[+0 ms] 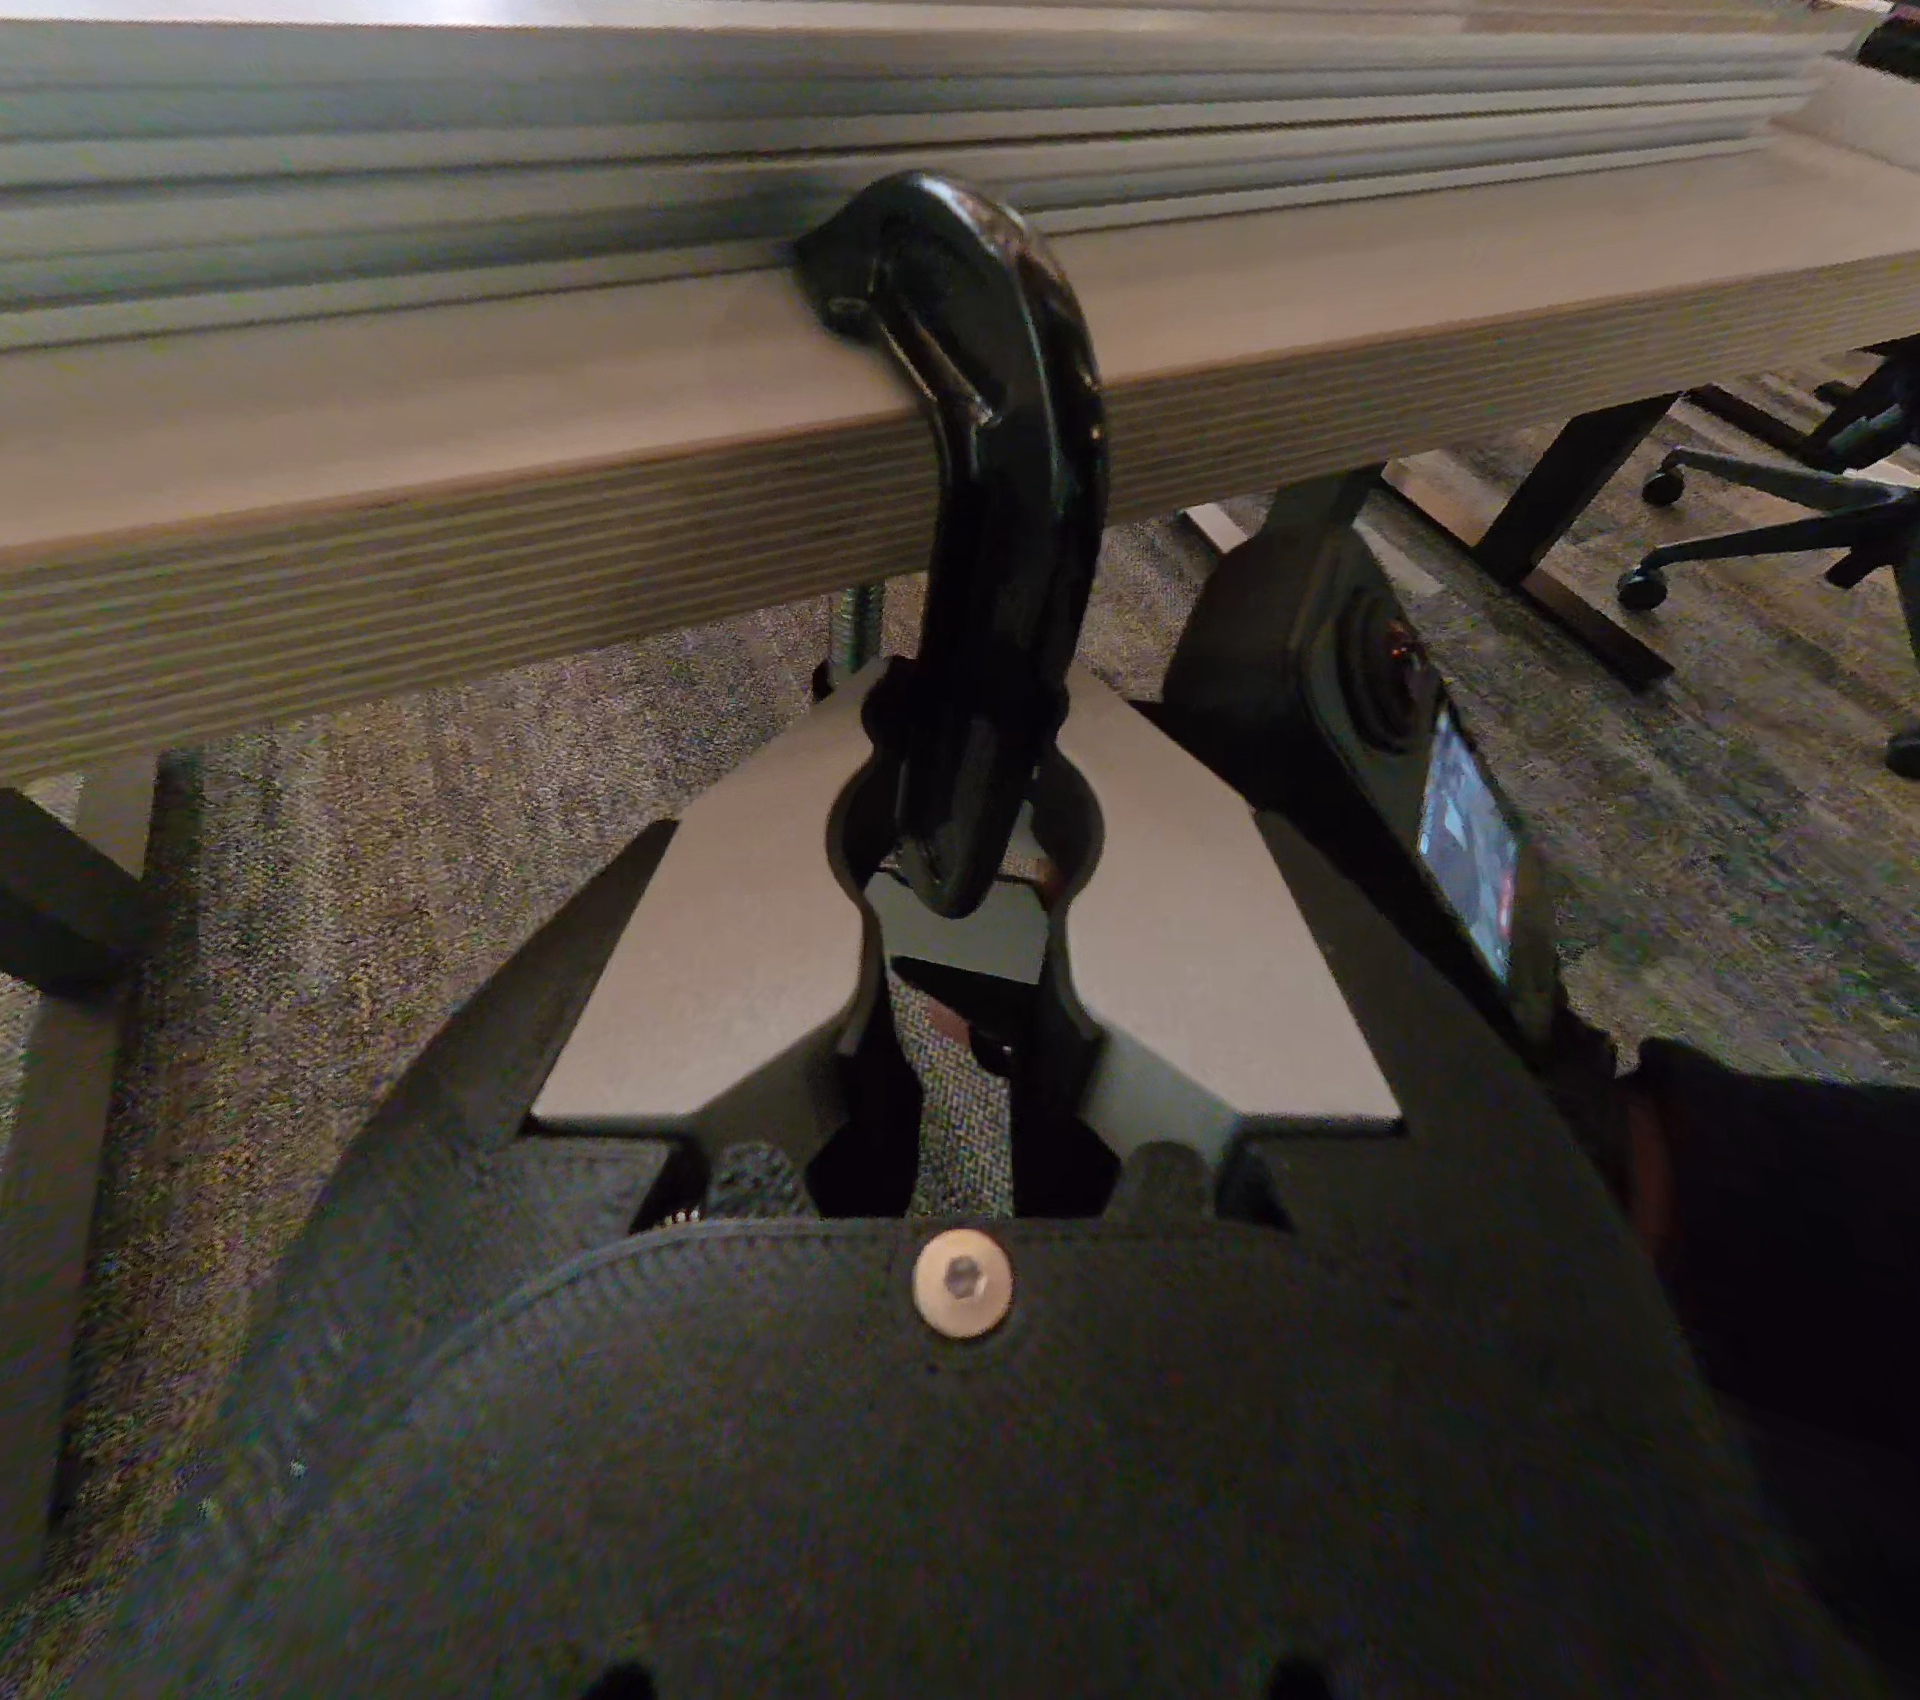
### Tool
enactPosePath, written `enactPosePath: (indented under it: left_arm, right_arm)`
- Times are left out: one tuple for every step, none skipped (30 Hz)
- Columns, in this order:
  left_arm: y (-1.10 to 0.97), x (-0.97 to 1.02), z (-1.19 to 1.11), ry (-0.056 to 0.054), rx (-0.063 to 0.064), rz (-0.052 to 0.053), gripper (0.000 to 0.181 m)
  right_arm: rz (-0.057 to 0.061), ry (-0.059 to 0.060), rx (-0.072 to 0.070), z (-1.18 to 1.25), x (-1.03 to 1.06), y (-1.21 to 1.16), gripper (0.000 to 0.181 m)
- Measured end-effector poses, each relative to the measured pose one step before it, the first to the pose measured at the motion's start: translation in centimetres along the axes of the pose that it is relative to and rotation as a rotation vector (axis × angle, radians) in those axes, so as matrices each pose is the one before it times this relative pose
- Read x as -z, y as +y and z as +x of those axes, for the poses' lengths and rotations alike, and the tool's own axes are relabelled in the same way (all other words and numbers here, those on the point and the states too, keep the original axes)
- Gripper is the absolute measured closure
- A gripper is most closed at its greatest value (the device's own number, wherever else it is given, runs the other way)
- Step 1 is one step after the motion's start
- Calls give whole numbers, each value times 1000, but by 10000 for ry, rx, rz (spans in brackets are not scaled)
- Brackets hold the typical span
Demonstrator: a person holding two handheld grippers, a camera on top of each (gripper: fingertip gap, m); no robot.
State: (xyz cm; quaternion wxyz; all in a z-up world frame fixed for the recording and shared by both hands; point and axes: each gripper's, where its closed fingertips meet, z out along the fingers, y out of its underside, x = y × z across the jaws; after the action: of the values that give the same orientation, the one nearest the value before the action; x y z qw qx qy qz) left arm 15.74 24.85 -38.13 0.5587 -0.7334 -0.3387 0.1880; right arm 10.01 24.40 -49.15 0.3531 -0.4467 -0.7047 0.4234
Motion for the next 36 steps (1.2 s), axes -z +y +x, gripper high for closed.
enactPosePath:
  left_arm:
    - [14, 10, -40, -64, -134, -24, 150]
    - [10, 4, -30, -62, -114, -24, 150]
    - [4, 15, -31, -50, -48, -13, 151]
    - [-11, 14, -36, -27, 2, 4, 151]
    - [-8, 26, -62, -14, 11, 11, 151]
    - [12, 12, -29, 15, 10, -1, 151]
    - [-1, -5, 10, 7, -21, -8, 151]
    - [-1, 1, -2, -3, -27, -7, 152]
    - [1, -9, 4, 4, -12, -12, 152]
    - [7, 0, 9, -1, -7, -14, 151]
    - [-3, 0, -1, -2, -9, -6, 152]
    - [5, -3, -5, 2, 0, -5, 152]
    - [2, 1, -1, 2, -5, -1, 152]
    - [8, -2, -3, -1, -14, -7, 153]
    - [-1, 1, 2, 0, -8, -7, 153]
    - [6, -10, -2, 6, -3, 0, 153]
    - [-3, 2, 8, 5, 3, 12, 153]
    - [-7, -6, 1, -7, 5, 14, 153]
    - [-8, 1, -3, -8, 3, 8, 153]
    - [4, -4, 10, 2, 0, -4, 153]
    - [-4, 1, 1, 9, -7, -6, 152]
    - [-4, -2, 3, 5, -5, 3, 152]
    - [-1, -9, 7, 6, -1, 8, 153]
    - [-9, -5, 1, 3, -6, 6, 153]
    - [2, 6, -1, -2, -8, 1, 153]
    - [-4, -8, 2, 0, -8, 2, 153]
    - [-4, -2, -3, 2, -7, 3, 153]
    - [-5, -3, 4, -5, -5, 4, 153]
    - [-5, 3, -2, -2, -8, 5, 153]
    - [0, -11, 5, 5, -2, -3, 153]
    - [-6, 5, -3, -1, -3, -3, 153]
    - [-5, -3, -2, -1, 0, 4, 152]
    - [-3, -2, 14, 5, 9, 2, 152]
    - [-6, 0, 9, 7, 7, -5, 152]
    - [5, -3, 3, 5, 4, -5, 152]
    - [-1, 0, 1, 7, 8, 0, 152]
  right_arm:
    - [13, -106, 49, -51, 24, -7, 132]
    - [3, -106, 46, -42, 6, -2, 132]
    - [-3, -83, 75, -21, 14, -7, 133]
    - [5, -82, 91, -35, 15, -8, 133]
    - [12, -91, 88, -37, 22, 1, 133]
    - [16, -89, 106, -22, 19, -5, 134]
    - [19, -88, 118, -12, 18, -8, 134]
    - [24, -108, 86, -28, 8, -12, 134]
    - [26, -128, 62, -30, 25, 0, 135]
    - [17, -117, 75, -28, 13, 1, 135]
    - [11, -92, 86, -18, 7, -12, 135]
    - [10, -83, 80, -24, 13, -9, 135]
    - [13, -83, 105, -21, -9, -14, 135]
    - [13, -108, 136, -26, -5, -10, 135]
    - [7, -143, 141, -28, -9, -8, 135]
    - [9, -159, 142, -31, 3, -12, 135]
    - [15, -151, 156, -40, 4, -12, 135]
    - [28, -145, 164, -38, 12, -25, 135]
    - [45, -157, 145, -43, -1, -20, 135]
    - [57, -173, 117, -44, -5, -25, 136]
    - [66, -176, 101, -52, 5, -17, 136]
    - [64, -175, 85, -50, 7, -11, 136]
    - [55, -169, 78, -45, 11, -21, 136]
    - [45, -142, 90, -30, 7, -9, 136]
    - [39, -114, 88, -29, -2, -15, 136]
    - [41, -93, 75, -33, -10, -15, 136]
    - [40, -79, 56, -25, -5, -22, 136]
    - [28, -78, 27, -27, 6, -12, 136]
    - [21, -74, 18, -21, -8, -9, 136]
    - [20, -65, 27, -28, 12, -17, 136]
    - [13, -65, 18, -21, 3, -9, 137]
    - [11, -72, 17, -32, -8, -12, 137]
    - [22, -83, 23, -22, 3, -15, 137]
    - [41, -109, 24, -34, 11, -15, 137]
    - [60, -145, 27, -46, 20, -13, 137]
    - [64, -161, 33, -38, 2, -8, 137]
